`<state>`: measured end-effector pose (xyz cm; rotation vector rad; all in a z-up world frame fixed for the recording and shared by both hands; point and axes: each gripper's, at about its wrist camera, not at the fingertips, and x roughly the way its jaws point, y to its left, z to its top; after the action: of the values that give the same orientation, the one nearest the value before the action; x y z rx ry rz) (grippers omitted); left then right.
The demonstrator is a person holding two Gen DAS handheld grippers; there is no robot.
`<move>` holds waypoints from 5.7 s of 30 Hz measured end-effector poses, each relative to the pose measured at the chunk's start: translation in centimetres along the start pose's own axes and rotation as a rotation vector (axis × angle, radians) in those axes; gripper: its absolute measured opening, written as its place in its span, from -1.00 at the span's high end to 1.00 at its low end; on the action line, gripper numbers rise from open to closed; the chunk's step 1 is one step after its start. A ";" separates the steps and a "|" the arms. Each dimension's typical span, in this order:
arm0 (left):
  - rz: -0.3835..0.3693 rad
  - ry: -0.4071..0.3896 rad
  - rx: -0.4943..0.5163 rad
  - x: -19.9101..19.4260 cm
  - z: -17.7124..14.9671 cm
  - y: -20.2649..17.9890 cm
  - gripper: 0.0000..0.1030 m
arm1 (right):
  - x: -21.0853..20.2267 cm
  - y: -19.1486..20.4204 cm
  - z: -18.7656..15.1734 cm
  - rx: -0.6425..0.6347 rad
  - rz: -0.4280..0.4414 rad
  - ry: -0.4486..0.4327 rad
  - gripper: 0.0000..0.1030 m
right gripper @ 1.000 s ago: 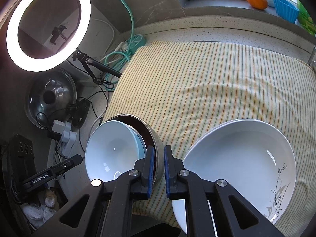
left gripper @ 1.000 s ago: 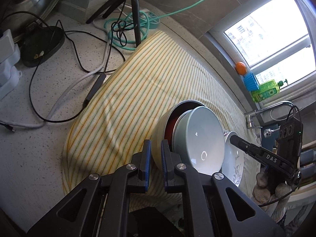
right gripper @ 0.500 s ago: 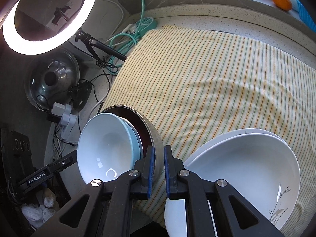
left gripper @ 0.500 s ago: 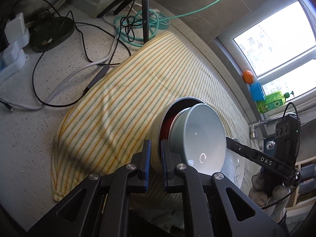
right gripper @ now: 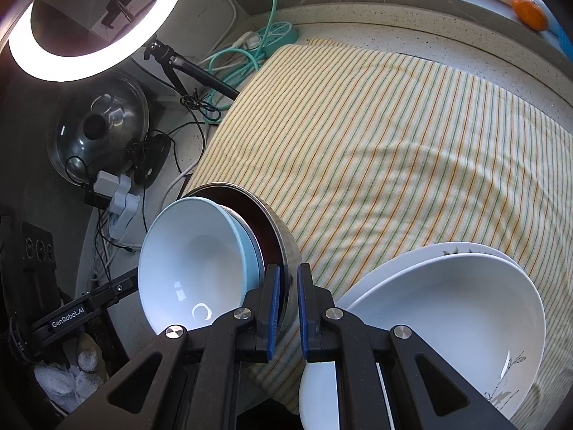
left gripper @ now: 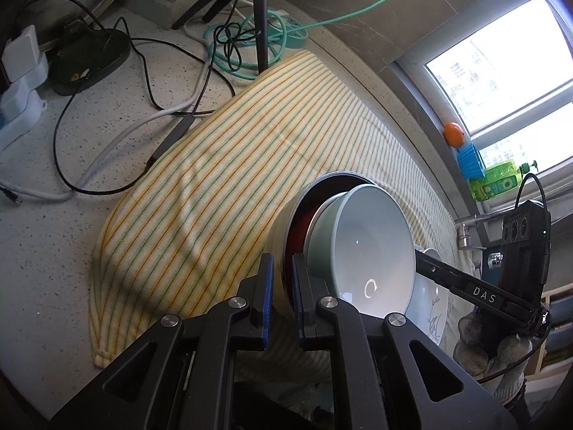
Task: Organize plates and bowls
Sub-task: 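Lift the steel bowl with nested bowls by the rims toward the plate stack, then lower the nested bowls onto the white floral plate stack, then open both grippers and release the bowl rims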
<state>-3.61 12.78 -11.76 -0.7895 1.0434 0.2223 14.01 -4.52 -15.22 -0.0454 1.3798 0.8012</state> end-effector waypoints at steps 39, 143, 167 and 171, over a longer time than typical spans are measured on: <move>0.002 -0.025 0.051 -1.1 1.3 -0.5 0.86 | -0.9 0.8 -0.1 0.057 -0.006 -0.011 0.86; -0.090 0.171 0.448 5.1 -3.6 -17.4 0.86 | -12.1 -12.7 -11.3 0.422 -0.118 -0.162 0.84; -0.048 0.108 0.454 3.5 -3.4 -16.8 0.68 | -15.0 -12.6 -12.7 0.362 -0.179 -0.255 0.78; -0.019 0.077 0.429 2.8 -3.0 -15.9 0.68 | -15.6 -12.8 -13.1 0.366 -0.165 -0.277 0.74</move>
<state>3.95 -1.07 -7.29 -0.4210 1.1059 -0.0505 10.01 -27.62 -9.84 0.2268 1.2213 0.3918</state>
